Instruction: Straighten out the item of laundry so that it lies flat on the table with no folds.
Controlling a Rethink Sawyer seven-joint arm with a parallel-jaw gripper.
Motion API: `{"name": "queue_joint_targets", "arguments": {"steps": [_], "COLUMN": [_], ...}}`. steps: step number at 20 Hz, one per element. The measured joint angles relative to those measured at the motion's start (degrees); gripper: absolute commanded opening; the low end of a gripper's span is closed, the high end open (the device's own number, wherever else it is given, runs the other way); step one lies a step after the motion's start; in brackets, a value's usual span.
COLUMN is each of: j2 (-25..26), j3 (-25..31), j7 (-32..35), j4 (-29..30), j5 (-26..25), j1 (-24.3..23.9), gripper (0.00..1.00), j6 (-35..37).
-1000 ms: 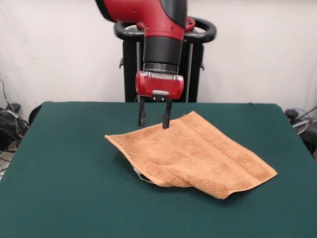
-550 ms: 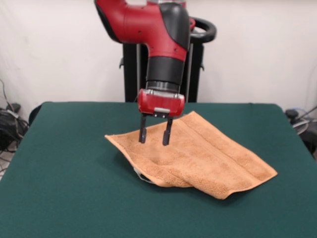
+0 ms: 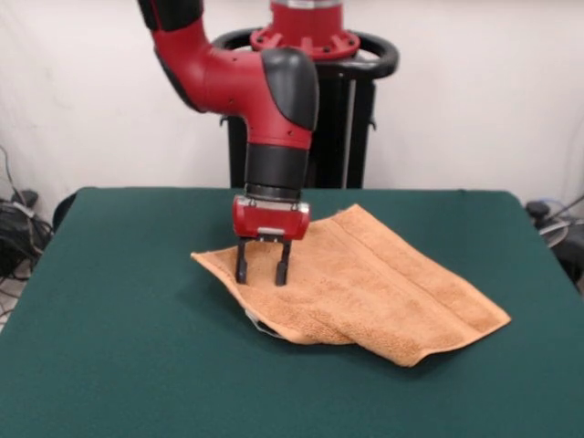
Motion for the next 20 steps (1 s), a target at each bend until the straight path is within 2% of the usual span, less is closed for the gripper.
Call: {"name": "queue_joint_targets", "arguments": {"steps": [4, 8, 12, 20], "j2": [2.1, 3.7, 3.7, 2.0], "j3": [0.2, 0.2, -0.3, -7.2], "j7": [0.0, 0.0, 0.0, 0.0], "j4": [-1.6, -2.3, -2.4, -2.5], "j5": [-7.4, -10.8, -10.9, -5.2], "j1": [-2.7, -4.0, -3.5, 3.7], "gripper": [1.00, 1.00, 1.00, 1.00], "j6": [-3.4, -6.7, -7.1, -7.0]}}
